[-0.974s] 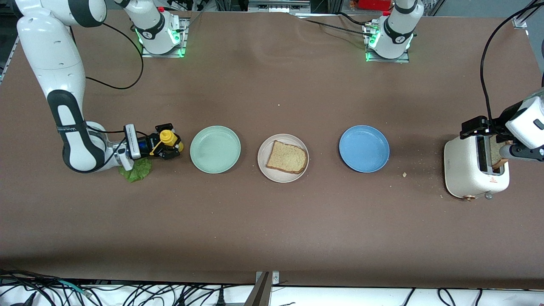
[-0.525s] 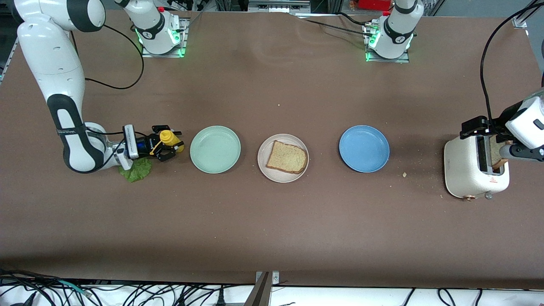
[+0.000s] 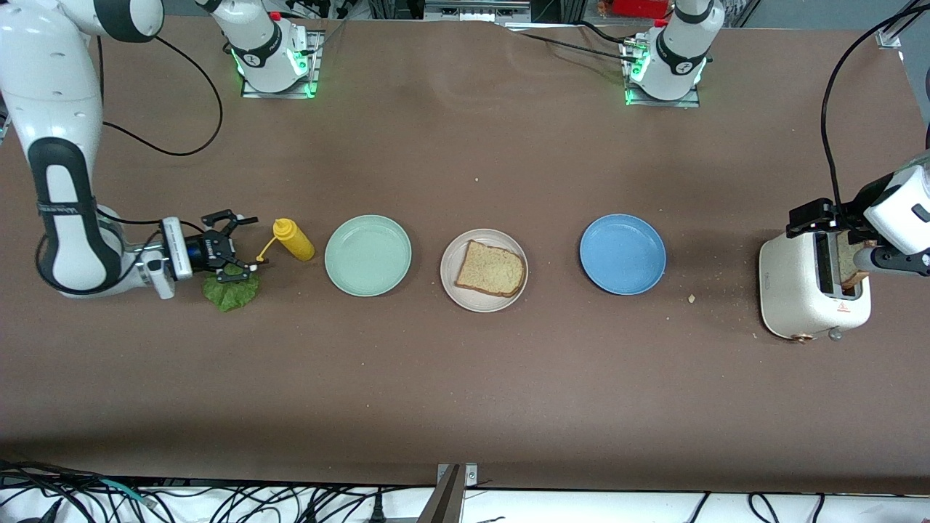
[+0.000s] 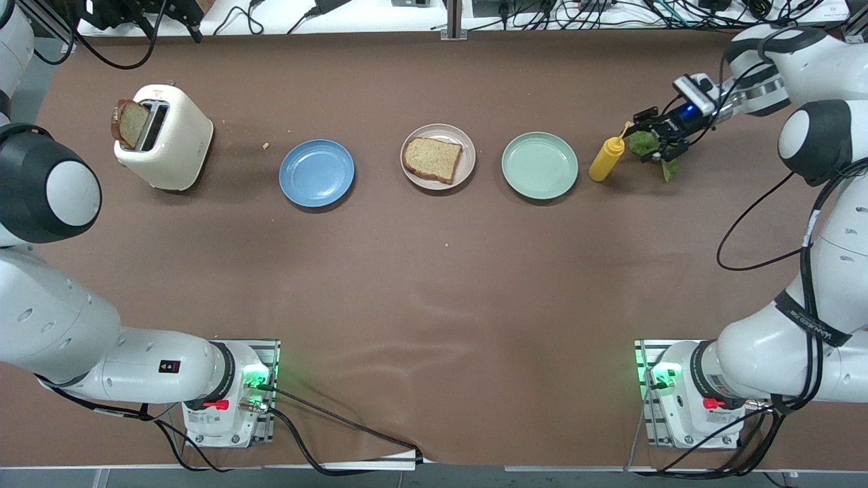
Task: Make sandwich in beige plate with both arms
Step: 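Open the right gripper and draw it back from the bottle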
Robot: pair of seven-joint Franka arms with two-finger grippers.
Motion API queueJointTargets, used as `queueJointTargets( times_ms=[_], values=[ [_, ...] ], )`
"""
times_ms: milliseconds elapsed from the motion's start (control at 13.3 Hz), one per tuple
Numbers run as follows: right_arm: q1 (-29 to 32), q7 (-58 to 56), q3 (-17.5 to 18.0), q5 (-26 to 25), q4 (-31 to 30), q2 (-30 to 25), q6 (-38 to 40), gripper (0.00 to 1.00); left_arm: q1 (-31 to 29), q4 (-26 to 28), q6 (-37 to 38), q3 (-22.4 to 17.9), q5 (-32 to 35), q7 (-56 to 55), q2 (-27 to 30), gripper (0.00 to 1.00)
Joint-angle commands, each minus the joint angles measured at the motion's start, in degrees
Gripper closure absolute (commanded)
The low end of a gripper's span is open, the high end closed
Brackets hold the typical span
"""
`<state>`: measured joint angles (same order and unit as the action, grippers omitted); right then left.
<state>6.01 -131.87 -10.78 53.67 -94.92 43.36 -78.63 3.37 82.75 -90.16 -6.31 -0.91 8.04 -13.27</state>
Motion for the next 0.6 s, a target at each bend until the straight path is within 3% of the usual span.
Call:
queueJointTargets(
  times_ms=[0, 225, 525],
  values=[
    [-0.2, 12.3, -1.1, -6.5, 0.2, -5.6, -1.6, 0.00, -0.2, 1.0, -0.7, 0.2, 1.3, -0.7, 0.6, 0.00],
    [-0.5, 29.8, -1.2, -13.0, 1.4, -9.7, -6.8, 0.00, -0.2, 1.1, -0.7, 0.2, 1.3, -0.7, 0.6, 0.00],
    [-4.7, 53.3, -1.0, -26.6, 2.2, -12.9, -17.7, 0.00, -0.2, 1.0, -0.8, 0.2, 1.3, -0.7, 0.5, 0.00]
  ],
)
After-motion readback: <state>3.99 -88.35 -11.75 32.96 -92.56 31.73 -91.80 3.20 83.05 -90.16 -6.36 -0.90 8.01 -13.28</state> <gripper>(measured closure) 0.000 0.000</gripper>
